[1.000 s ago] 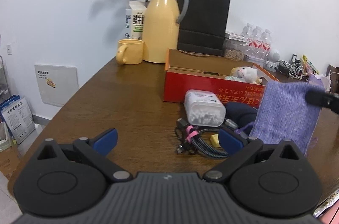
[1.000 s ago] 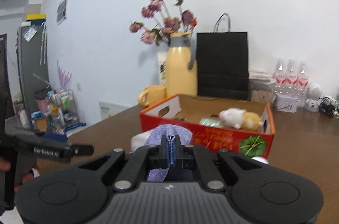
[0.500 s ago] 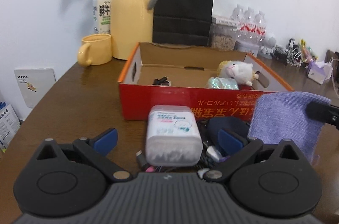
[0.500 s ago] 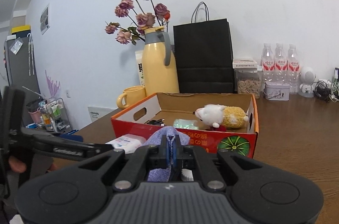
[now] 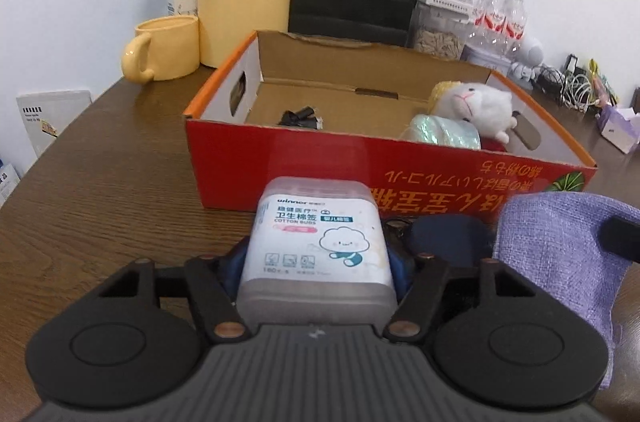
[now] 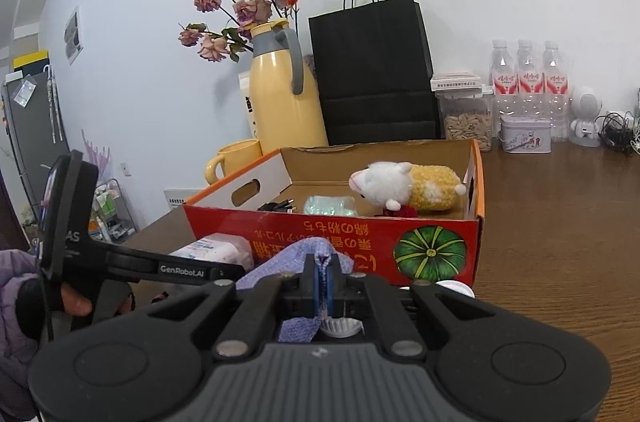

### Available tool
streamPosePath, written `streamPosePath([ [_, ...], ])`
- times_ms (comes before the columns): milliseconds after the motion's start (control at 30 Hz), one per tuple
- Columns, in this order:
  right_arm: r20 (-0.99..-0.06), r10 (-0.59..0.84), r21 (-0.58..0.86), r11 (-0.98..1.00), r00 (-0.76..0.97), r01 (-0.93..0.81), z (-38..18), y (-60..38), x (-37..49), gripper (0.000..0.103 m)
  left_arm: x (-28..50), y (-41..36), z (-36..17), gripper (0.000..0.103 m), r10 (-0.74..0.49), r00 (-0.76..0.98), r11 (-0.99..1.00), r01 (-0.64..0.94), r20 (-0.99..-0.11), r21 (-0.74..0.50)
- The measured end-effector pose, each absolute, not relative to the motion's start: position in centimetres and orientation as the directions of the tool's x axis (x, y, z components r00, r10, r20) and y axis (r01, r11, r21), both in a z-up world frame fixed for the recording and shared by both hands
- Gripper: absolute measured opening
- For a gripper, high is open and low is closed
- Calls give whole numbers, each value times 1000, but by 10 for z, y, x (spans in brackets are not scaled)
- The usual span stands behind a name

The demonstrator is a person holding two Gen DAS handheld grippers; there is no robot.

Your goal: Organize objects

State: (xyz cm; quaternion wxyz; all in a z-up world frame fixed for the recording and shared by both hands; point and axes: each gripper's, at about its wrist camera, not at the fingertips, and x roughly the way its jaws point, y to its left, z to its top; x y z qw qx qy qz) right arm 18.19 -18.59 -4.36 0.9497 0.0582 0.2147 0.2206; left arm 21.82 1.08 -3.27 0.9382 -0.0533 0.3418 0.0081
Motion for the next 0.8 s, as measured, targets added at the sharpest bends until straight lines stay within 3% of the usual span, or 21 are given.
streamPosePath([
  [433, -296, 494, 176, 869, 817, -462, -8, -170, 177, 3, 174, 19, 22, 66, -41, 870, 993, -17, -490, -113],
  [800, -173, 511, 136, 859, 842, -494, 48, -144, 228, 3, 219, 17, 71, 66, -45, 933, 995, 12, -356, -96],
])
